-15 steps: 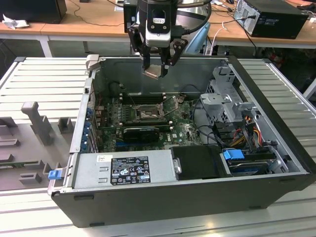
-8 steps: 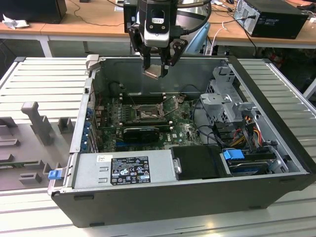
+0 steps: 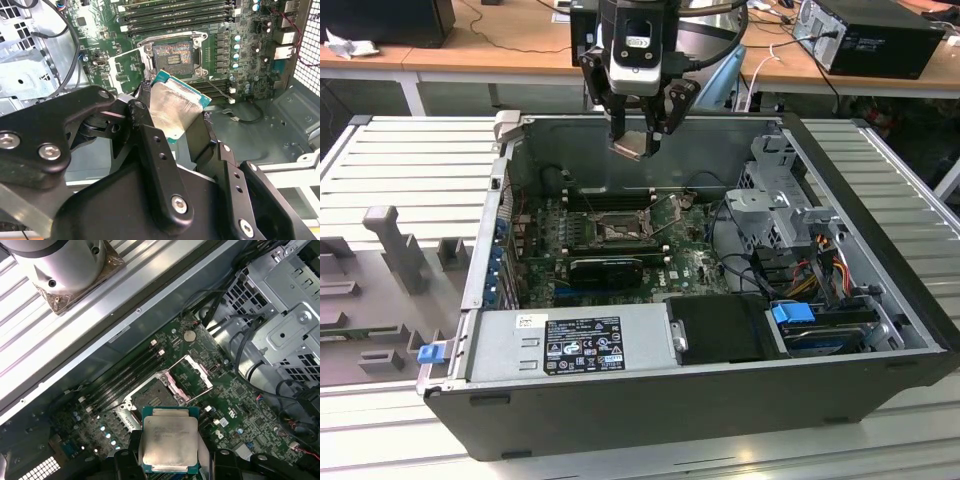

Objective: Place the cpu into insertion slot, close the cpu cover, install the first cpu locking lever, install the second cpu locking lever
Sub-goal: 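Place the cpu into insertion slot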

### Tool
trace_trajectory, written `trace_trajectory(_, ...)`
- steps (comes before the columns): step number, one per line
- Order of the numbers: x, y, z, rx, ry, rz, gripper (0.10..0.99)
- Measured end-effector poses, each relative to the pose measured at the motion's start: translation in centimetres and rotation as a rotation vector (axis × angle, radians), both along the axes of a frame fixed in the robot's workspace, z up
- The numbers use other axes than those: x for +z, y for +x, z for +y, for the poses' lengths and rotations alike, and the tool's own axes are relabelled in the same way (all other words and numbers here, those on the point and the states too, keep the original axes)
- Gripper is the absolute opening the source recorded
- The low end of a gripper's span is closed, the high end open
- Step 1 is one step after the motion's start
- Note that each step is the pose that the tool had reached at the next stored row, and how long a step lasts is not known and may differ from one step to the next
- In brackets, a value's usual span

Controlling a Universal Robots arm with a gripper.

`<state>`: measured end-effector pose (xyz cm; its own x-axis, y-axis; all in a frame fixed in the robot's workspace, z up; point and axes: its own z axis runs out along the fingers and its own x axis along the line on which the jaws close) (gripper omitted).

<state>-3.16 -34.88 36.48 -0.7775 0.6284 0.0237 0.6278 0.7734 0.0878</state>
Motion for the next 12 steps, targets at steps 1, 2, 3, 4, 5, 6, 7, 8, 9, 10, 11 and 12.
trace_trajectory(1, 0.0, 0.0, 0.0, -0.002, 0.0, 0.0, 0.529)
trace_trajectory(2, 0.0, 0.0, 0.0, -0.006, 0.0, 0.0, 0.529)
trace_trajectory(3, 0.0, 0.0, 0.0, -0.01, 0.0, 0.0, 0.529)
trace_trajectory(4, 0.0, 0.0, 0.0, -0.014, 0.0, 0.0, 0.529)
trace_trajectory(5, 0.0, 0.0, 0.0, -0.018, 0.0, 0.0, 0.529)
trace_trajectory(6, 0.0, 0.0, 0.0, -0.02, 0.0, 0.0, 0.529)
trace_trajectory(7, 0.0, 0.0, 0.0, -0.022, 0.0, 0.0, 0.529)
trace_trajectory(8, 0.0, 0.0, 0.0, -0.028, 0.0, 0.0, 0.529)
trace_trajectory(9, 0.0, 0.0, 0.0, -0.031, 0.0, 0.0, 0.529)
trace_trajectory(10, 0.0, 0.0, 0.0, -0.033, 0.0, 0.0001, 0.529)
trace_trajectory(11, 0.0, 0.0, 0.0, -0.035, 0.0, 0.0, 0.529)
trace_trajectory(12, 0.0, 0.0, 0.0, -0.037, 0.0, 0.0, 0.529)
